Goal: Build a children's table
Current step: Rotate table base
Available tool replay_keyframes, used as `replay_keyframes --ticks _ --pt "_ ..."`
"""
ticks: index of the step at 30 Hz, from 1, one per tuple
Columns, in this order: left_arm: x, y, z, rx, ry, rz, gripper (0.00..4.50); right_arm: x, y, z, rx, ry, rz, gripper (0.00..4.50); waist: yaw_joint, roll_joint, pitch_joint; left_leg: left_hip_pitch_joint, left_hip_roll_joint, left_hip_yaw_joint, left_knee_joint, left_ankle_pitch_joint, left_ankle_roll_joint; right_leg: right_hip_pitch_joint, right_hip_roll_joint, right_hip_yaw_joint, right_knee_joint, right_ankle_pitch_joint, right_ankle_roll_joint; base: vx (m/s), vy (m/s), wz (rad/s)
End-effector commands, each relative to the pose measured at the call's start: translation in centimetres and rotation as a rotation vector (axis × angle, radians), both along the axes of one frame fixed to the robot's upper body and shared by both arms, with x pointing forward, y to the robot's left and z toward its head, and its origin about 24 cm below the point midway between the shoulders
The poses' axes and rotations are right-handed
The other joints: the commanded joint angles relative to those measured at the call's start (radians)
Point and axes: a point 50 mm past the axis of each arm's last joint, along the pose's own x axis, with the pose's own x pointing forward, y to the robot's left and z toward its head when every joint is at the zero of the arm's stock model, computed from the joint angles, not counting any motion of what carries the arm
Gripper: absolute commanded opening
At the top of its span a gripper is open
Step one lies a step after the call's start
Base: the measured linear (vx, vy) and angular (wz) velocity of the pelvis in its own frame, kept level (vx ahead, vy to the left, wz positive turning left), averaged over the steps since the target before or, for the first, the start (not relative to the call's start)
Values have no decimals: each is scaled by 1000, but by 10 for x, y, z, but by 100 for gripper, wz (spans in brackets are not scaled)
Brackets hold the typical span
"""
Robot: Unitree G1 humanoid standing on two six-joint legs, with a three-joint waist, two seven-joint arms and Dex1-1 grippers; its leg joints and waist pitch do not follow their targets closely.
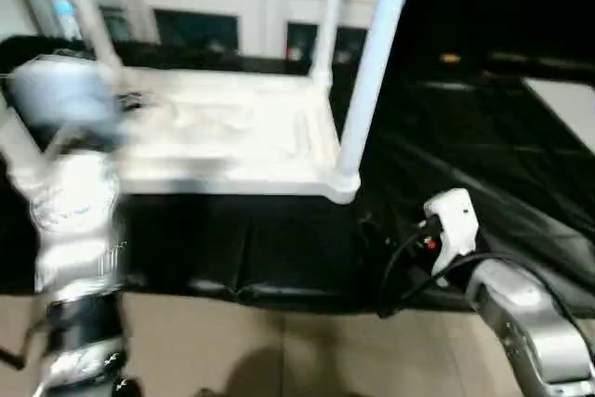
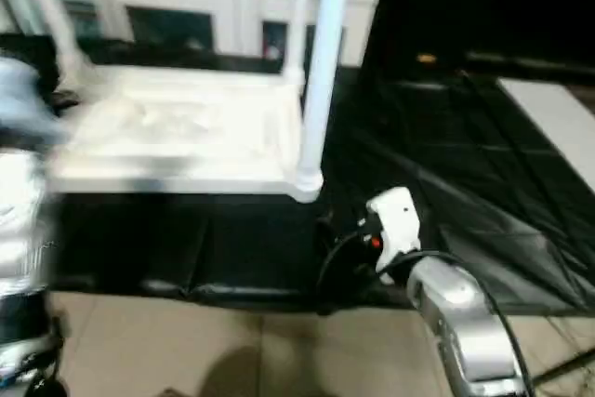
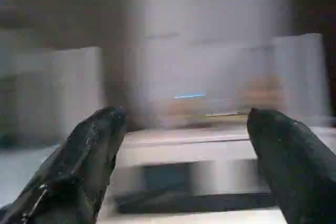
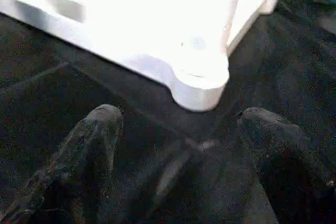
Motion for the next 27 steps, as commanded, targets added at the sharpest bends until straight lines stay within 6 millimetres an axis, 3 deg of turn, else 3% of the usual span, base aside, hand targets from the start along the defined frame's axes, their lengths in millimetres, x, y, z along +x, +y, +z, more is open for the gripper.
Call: replay_keyframes --ticks 1,2,3,4,5,6,7,9,11,13,15,17,18,19,21,22,24,26,27 --pt "0 1 -1 -2 22 52 422 1 6 4 3 -26 7 389 12 3 -50 6 27 -14 -83 -190 -36 26 -93 69 -183 -794 -18 57 -18 -8" --pt "-2 -6 -4 6 35 19 422 1 9 3 4 -28 10 389 4 30 -64 28 51 -21 -126 -278 -57 13 -23 50 -130 -407 -94 -26 -37 21" --pt "-2 -6 -4 6 35 19 422 1 9 3 4 -28 10 389 -4 26 -66 18 58 -22 -140 -277 -58 28 -19 49 -121 -256 -123 -26 -37 21" --pt "-3 -21 -10 12 78 -59 422 1 11 3 1 -34 -2 389 2 31 -56 15 59 -13 -156 -324 -57 32 -16 51 -125 -155 -169 0 0 0" --pt "-4 -33 -15 17 112 -120 422 2 13 3 -3 -38 -17 389 1 24 -49 18 57 -8 -161 -428 -58 29 -20 51 -136 -247 -174 0 0 0" --pt "-7 -45 -23 38 147 -149 422 4 13 2 -6 -35 -58 389 3 23 -43 27 48 -3 -156 -514 -59 15 -25 52 -155 -391 -145 0 0 0" --pt "-10 -50 -31 44 184 -123 422 7 12 1 -6 -44 -109 389 4 20 -43 30 46 -3 -154 -531 -58 12 -29 52 -162 -443 -129 0 0 0" --pt "-12 -50 -35 25 199 -82 422 9 12 1 -13 -56 -144 389 -1 16 -48 11 42 -7 -155 -489 -53 20 -33 57 -166 -504 -79 0 0 0" --pt "-12 -48 -36 7 201 -61 422 9 12 1 -19 -63 -155 389 -7 16 -48 -1 40 -11 -159 -463 -50 28 -33 57 -166 -491 -61 0 0 0" --pt "-16 -17 -41 -64 228 109 422 8 13 1 -5 -65 -166 389 -17 2 -52 -6 36 -9 -157 -437 -39 33 -32 55 -167 -480 -54 0 0 0" --pt "-21 20 -38 -111 228 267 422 7 16 1 17 -63 -153 389 -27 3 -54 -17 31 -10 -158 -385 -24 39 -32 55 -164 -456 -59 0 0 0" --pt "-22 30 -36 -124 221 296 437 6 17 1 20 -64 -145 389 -40 7 -54 -25 29 -16 -158 -367 -24 44 -32 52 -164 -467 -55 0 0 0" --pt "-22 34 -32 -137 212 287 437 6 18 1 23 -63 -142 389 -38 12 -57 -10 35 -13 -155 -353 -21 31 -30 59 -161 -398 -89 0 0 0" --pt "-22 33 -31 -124 217 274 437 6 19 1 24 -66 -136 389 -37 12 -58 -6 37 -11 -154 -343 -19 29 -28 62 -158 -359 -106 54 -14 5" --pt "-20 30 -29 -87 241 242 437 8 23 3 24 -73 -126 389 -28 25 -63 -3 42 -6 -155 -284 -13 32 -19 69 -137 -196 -168 61 -6 9" --pt "-20 30 -30 -86 246 245 437 9 23 3 24 -74 -126 389 -27 21 -63 0 41 -1 -153 -266 -10 31 -17 71 -134 -150 -186 55 -1 8" --pt "-20 31 -31 -84 256 261 437 10 24 3 23 -76 -129 389 -20 22 -67 -1 42 4 -151 -218 -3 38 -18 73 -126 -92 -205 57 0 7" --pt "-19 46 -29 -95 256 309 437 12 23 4 18 -79 -145 389 -12 25 -72 -3 42 7 -147 -147 4 44 -17 72 -115 -16 -219 57 0 0" --pt "-18 54 -29 -107 256 327 437 13 22 4 19 -80 -150 389 -12 14 -73 -5 41 10 -145 -125 8 47 -16 73 -114 6 -221 71 -10 -4"
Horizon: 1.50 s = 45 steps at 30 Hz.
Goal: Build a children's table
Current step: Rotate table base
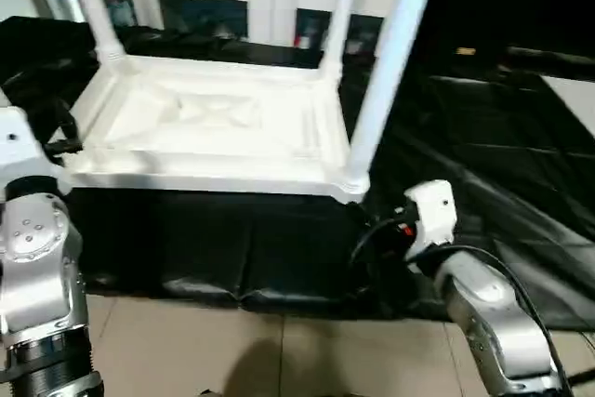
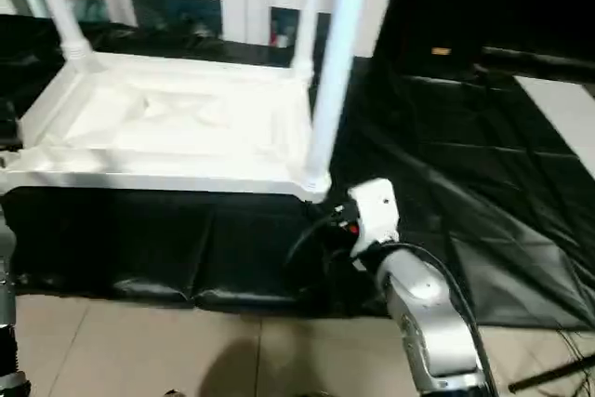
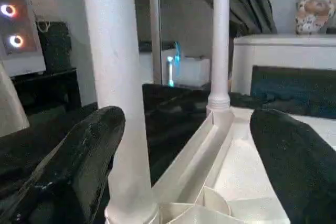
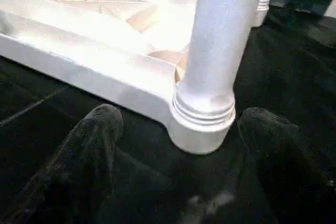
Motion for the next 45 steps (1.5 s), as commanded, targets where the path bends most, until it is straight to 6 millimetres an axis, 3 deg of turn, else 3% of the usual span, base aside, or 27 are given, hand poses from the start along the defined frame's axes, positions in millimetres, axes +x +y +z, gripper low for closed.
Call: replay_keyframes --ticks 1,4,5,7,9,12,13,15,18,20,21,22,23,24,25,26,27,28,29,31,32,38,42,43,44,45 --pt "2 27 8 -61 -33 39 437 3 -7 1 -10 -7 -39 389 2 21 -68 7 23 -2 -87 -91 28 48 -48 44 -38 -30 -200 0 0 0" --pt "6 47 11 -140 -47 22 437 5 -8 1 -5 -6 -42 389 0 19 -67 8 31 -2 -90 -88 9 52 -52 45 -36 -26 -205 0 0 0" --pt "9 58 11 -170 -25 8 437 6 -8 1 -7 -6 -42 389 1 23 -64 16 29 2 -90 -119 0 45 -50 45 -40 -61 -205 0 0 0" --pt "11 66 12 -185 -12 1 437 7 -8 1 -7 -7 -41 389 1 24 -60 19 25 3 -94 -179 -11 41 -50 47 -49 -144 -188 0 0 0" --pt "13 80 15 -204 7 7 437 8 -8 2 -12 -10 -41 389 1 19 -58 18 32 -1 -100 -217 -30 42 -55 48 -52 -191 -175 0 0 0" --pt "19 85 15 -232 39 -30 437 10 -9 3 -11 -13 -45 389 4 21 -56 24 32 1 -100 -233 -37 34 -56 50 -54 -211 -172 0 0 0" --pt "22 86 15 -248 49 -50 437 10 -9 3 -10 -14 -47 389 2 15 -56 21 36 -1 -103 -241 -43 38 -60 50 -53 -214 -176 0 0 0" --pt "27 89 14 -282 75 -77 437 10 -9 3 -10 -14 -49 389 5 17 -56 19 35 -2 -104 -247 -46 39 -62 51 -52 -231 -169 0 0 0" --pt "28 98 19 -313 69 -73 437 9 -9 5 -7 -15 -51 389 1 14 -44 19 35 -3 -107 -269 -50 32 -62 52 -59 -254 -162 0 0 0" --pt "28 102 21 -319 64 -78 437 9 -10 6 -5 -16 -53 389 1 17 -46 21 38 -4 -108 -279 -53 33 -63 52 -57 -258 -163 0 0 0" --pt "28 107 28 -330 50 -127 437 2 -1 11 56 -17 46 389 1 26 -32 21 32 -3 -110 -302 -52 25 -61 54 -64 -277 -152 0 0 0" --pt "28 107 28 -330 50 -127 437 2 -1 11 56 -17 46 389 3 21 -35 18 36 -6 -111 -286 -44 34 -66 55 -59 -256 -153 0 0 0" --pt "28 108 30 -339 47 -153 437 -3 5 14 87 -12 118 389 5 27 -32 20 36 -6 -112 -277 -40 33 -65 55 -61 -241 -156 0 0 0" --pt "28 108 30 -339 47 -153 437 -3 5 14 87 -12 118 389 2 22 -34 18 38 -5 -111 -262 -37 35 -63 54 -58 -216 -161 0 0 0" --pt "29 109 31 -346 46 -171 437 -6 9 15 106 -7 165 389 2 23 -31 16 41 -5 -113 -239 -38 35 -64 54 -53 -181 -177 0 0 0" --pt "29 111 36 -371 29 -228 437 -23 22 25 171 21 388 389 4 35 -21 17 39 -4 -113 -242 -39 29 -63 54 -52 -169 -188 0 0 0" --pt "30 112 39 -381 20 -249 437 -32 27 28 183 42 495 389 8 29 -24 19 36 -3 -111 -235 -17 43 -57 53 -54 -147 -182 0 0 0" --pt "30 112 40 -404 17 -273 437 -36 29 30 185 58 555 389 11 30 -25 22 38 -3 -110 -221 -10 43 -58 54 -50 -124 -182 0 0 0" --pt "30 112 41 -409 18 -287 437 -37 30 30 176 69 582 389 9 29 -25 17 41 -4 -111 -182 -2 46 -63 54 -45 -81 -195 0 0 0" --pt "30 113 42 -411 19 -302 437 -38 30 30 168 76 600 389 8 31 -19 18 44 -1 -111 -179 -14 38 -65 54 -45 -78 -219 0 0 0" --pt "31 112 42 -424 29 -320 437 -37 29 30 159 74 605 389 8 25 -13 17 41 1 -113 -199 -21 38 -64 55 -47 -114 -220 0 0 0" --pt "33 105 45 -445 64 -497 437 -36 28 32 136 73 613 389 5 30 -12 22 45 1 -114 -187 -41 37 -68 57 -46 -105 -231 0 0 0" --pt "31 99 39 -414 148 -623 437 -37 26 32 124 85 616 389 12 32 -9 29 47 6 -114 -171 -45 35 -69 59 -45 -84 -244 0 0 0" --pt "31 91 32 -380 223 -743 437 -38 25 32 116 91 619 389 16 37 -11 30 48 7 -114 -171 -50 34 -69 58 -42 -72 -249 0 0 0" --pt "31 91 32 -380 223 -743 437 -38 25 32 116 91 619 389 18 33 -10 30 48 9 -115 -164 -52 36 -69 59 -42 -65 -248 0 0 0" --pt "31 81 27 -365 278 -856 437 -39 24 32 106 90 613 389 22 35 -11 37 49 12 -115 -171 -56 31 -69 59 -43 -63 -253 0 0 0"
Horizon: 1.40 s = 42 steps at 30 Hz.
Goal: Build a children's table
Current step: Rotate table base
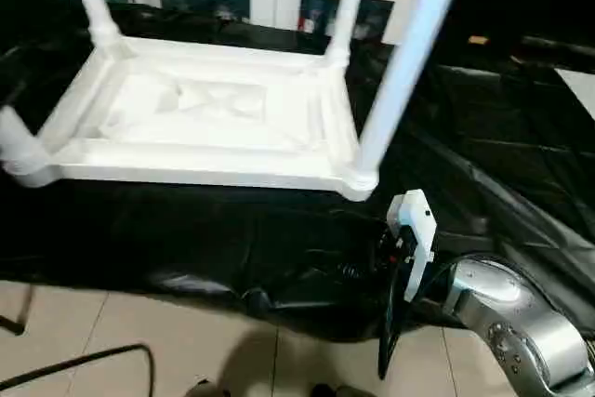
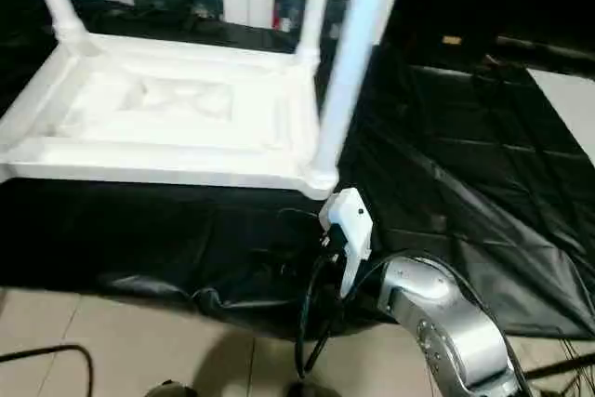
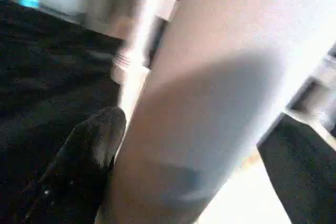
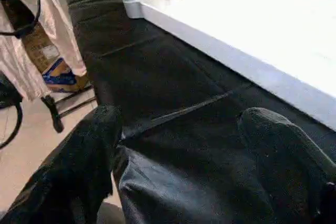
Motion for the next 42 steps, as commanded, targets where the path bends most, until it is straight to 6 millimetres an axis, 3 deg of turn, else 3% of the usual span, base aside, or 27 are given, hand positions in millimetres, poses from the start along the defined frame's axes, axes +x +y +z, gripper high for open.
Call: replay_keyframes --ticks 1,4,5,6,8,9,10,11,13,16,17,19,24,26,28,34,36,38,42 --pt "4 -21 -13 14 70 -210 437 -1 -1 3 -17 -13 6 389 -8 40 -54 31 43 3 -94 -179 -46 41 -77 57 -42 -57 -244 0 0 0" --pt "2 -38 -24 67 123 -382 437 1 -4 2 -31 -28 -35 389 -1 36 -52 33 42 12 -96 -208 -49 39 -77 56 -44 -102 -243 0 0 0" --pt "1 -43 -26 84 133 -417 437 2 -5 2 -37 -34 -50 389 0 35 -49 26 47 10 -102 -226 -54 43 -84 58 -45 -139 -237 0 0 0" --pt "0 -54 -30 110 148 -484 437 5 -6 1 -51 -49 -81 389 0 36 -50 28 51 9 -105 -254 -62 42 -87 60 -46 -182 -227 0 0 0" --pt "-3 -82 -37 154 155 -610 437 11 -10 -1 -66 -63 -165 389 1 38 -54 31 51 10 -105 -268 -69 40 -88 62 -49 -209 -226 0 0 0" --pt "-3 -82 -37 154 155 -610 437 11 -10 -1 -66 -63 -165 389 1 37 -53 29 49 11 -104 -268 -67 39 -86 62 -50 -210 -227 0 0 0" --pt "-5 -92 -39 163 150 -652 437 12 -12 -1 -70 -69 -187 389 4 36 -54 35 41 17 -99 -270 -54 34 -78 62 -56 -227 -221 0 0 0" --pt "-5 -111 -40 156 129 -702 437 15 -14 -1 -63 -76 -234 389 4 37 -56 29 46 14 -100 -257 -55 41 -81 63 -50 -209 -225 0 0 0" --pt "-6 -127 -39 142 108 -753 437 18 -16 0 -59 -78 -271 389 8 37 -57 31 43 16 -98 -258 -52 38 -78 62 -53 -223 -226 0 0 0" --pt "-7 -171 -40 135 58 -847 437 21 -21 0 -46 -86 -343 389 10 33 -62 29 42 16 -95 -249 -46 42 -75 60 -57 -237 -215 0 0 0" --pt "-7 -176 -40 135 52 -855 437 21 -21 0 -44 -86 -349 389 10 30 -62 31 41 18 -93 -246 -42 40 -73 60 -58 -237 -213 0 0 0" --pt "-8 -192 -40 117 33 -881 437 20 -21 0 -45 -88 -349 389 8 28 -65 16 37 14 -92 -218 -31 52 -71 61 -54 -235 -200 0 0 0" --pt "-10 -257 -47 71 -9 -1022 437 16 -21 -1 -44 -85 -347 389 5 25 -75 15 33 16 -83 -164 -10 55 -66 61 -55 -215 -190 0 0 0" --pt "-11 -264 -49 79 -5 -1037 437 16 -22 -1 -43 -85 -350 389 1 22 -76 10 30 15 -82 -151 -5 58 -63 60 -53 -204 -181 0 0 0" --pt "-10 -294 -51 71 -14 -1071 437 16 -25 -1 -43 -82 -364 389 -12 20 -80 9 31 16 -78 -139 3 61 -62 59 -55 -193 -182 0 0 0" --pt "-5 -321 -51 81 -30 -1068 437 14 -28 -2 -48 -81 -369 389 -14 18 -82 9 28 16 -72 -132 23 62 -60 59 -57 -185 -188 0 0 0" --pt "7 -337 -53 90 -43 -1002 437 15 -30 -2 -51 -82 -374 389 -17 16 -84 6 24 18 -69 -131 33 63 -57 58 -63 -203 -176 0 0 0" --pt "17 -349 -54 98 -51 -944 437 15 -30 -2 -48 -82 -377 389 -12 15 -87 11 24 17 -66 -130 44 61 -59 59 -67 -210 -170 0 0 0" --pt "25 -366 -56 144 -65 -916 437 13 -33 -3 -64 -80 -370 389 -10 11 -93 3 24 14 -64 -122 55 67 -61 58 -66 -225 -157 0 0 0"
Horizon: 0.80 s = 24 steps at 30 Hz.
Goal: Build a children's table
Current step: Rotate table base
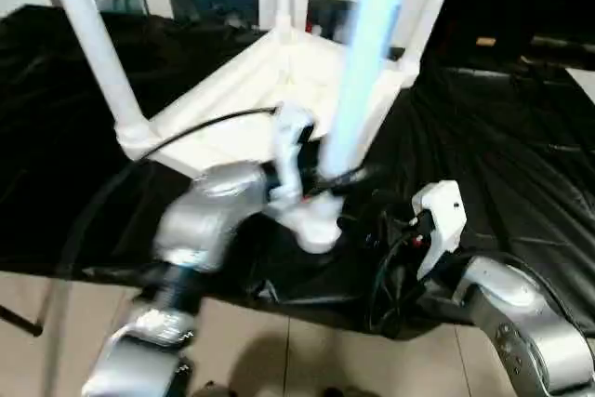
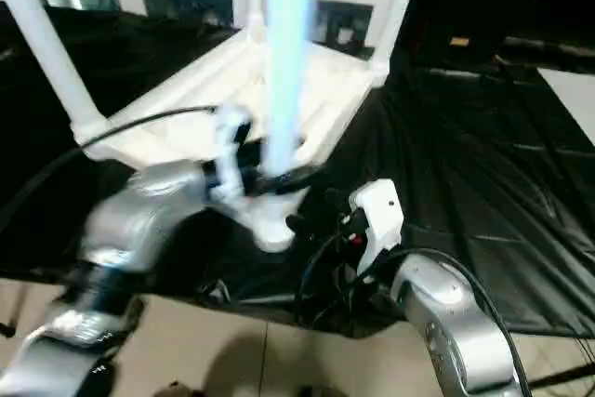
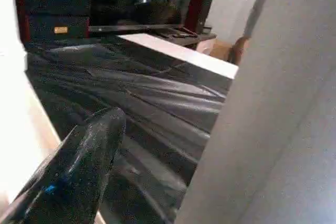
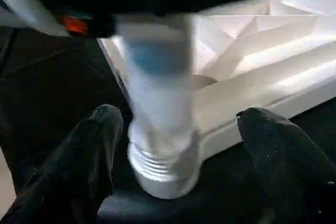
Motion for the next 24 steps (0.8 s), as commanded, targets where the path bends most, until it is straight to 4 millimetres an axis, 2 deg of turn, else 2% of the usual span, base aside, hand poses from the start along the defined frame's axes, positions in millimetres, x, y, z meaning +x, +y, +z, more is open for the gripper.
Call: replay_keyframes --ticks 1,6,9,11,12,13,14,16,17,18,21,22,23,24 --pt "3 -4 -1 37 -23 22 437 -1 -7 3 -10 -19 -15 389 0 -3 -82 -4 26 -6 -68 -127 50 60 -53 43 -78 -224 -161 0 0 0" --pt "2 8 -3 78 -51 35 437 -4 -14 3 -25 -16 -17 389 -3 -5 -86 -9 27 -6 -66 -111 64 62 -56 41 -74 -227 -168 0 0 0" --pt "-4 27 -5 128 -103 -14 437 -7 -18 3 -28 -11 -3 389 -7 -6 -88 -8 30 -7 -66 -111 67 60 -55 40 -73 -229 -172 0 0 0" --pt "-11 36 -7 153 -99 -74 437 -8 -19 2 -32 -8 5 389 -13 -2 -86 -9 29 -7 -68 -115 66 58 -53 40 -72 -236 -172 0 0 0" --pt "-15 41 -8 173 -89 -109 437 -8 -19 1 -36 -6 6 389 -13 -1 -87 -2 30 -6 -67 -125 63 53 -54 41 -72 -252 -171 0 0 0" --pt "-22 47 -10 199 -77 -171 437 -8 -19 0 -38 -5 8 389 -15 -3 -87 -1 34 -6 -69 -128 61 53 -55 41 -71 -253 -175 0 0 0" --pt "-24 49 -10 205 -74 -184 437 -8 -19 0 -39 -5 8 389 -12 4 -87 2 35 -7 -71 -127 53 50 -57 41 -68 -252 -182 0 0 0" --pt "-28 56 -10 236 -82 -198 437 -7 -18 -1 -39 -4 13 389 -14 3 -86 3 34 -4 -70 -129 49 48 -52 42 -67 -232 -191 0 0 0" --pt "-29 60 -10 239 -78 -207 437 -6 -16 -1 -35 -3 20 389 -13 0 -86 9 34 -1 -68 -132 49 43 -50 43 -67 -213 -199 0 0 0" --pt "-29 64 -13 280 -85 -213 437 -6 -14 -1 -38 -4 33 389 -12 -6 -84 8 34 0 -71 -142 50 44 -50 43 -67 -217 -203 0 0 0" --pt "-25 75 -20 419 -117 -208 437 -4 -10 0 -49 -11 59 389 -8 0 -84 7 34 -3 -73 -157 39 46 -51 43 -67 -237 -185 0 0 0" --pt "-23 79 -22 466 -119 -208 437 -4 -9 0 -50 -13 65 389 -10 -3 -85 4 32 -3 -74 -161 34 49 -51 44 -67 -247 -169 0 0 0" --pt "-20 84 -24 527 -125 -202 437 -3 -7 0 -51 -17 70 389 -11 -3 -84 7 30 -3 -75 -168 30 45 -50 44 -73 -270 -151 0 0 0" --pt "-17 86 -24 556 -125 -188 437 -2 -6 0 -52 -21 69 389 -12 -5 -86 4 30 -5 -75 -167 22 49 -53 44 -69 -274 -144 0 0 0"
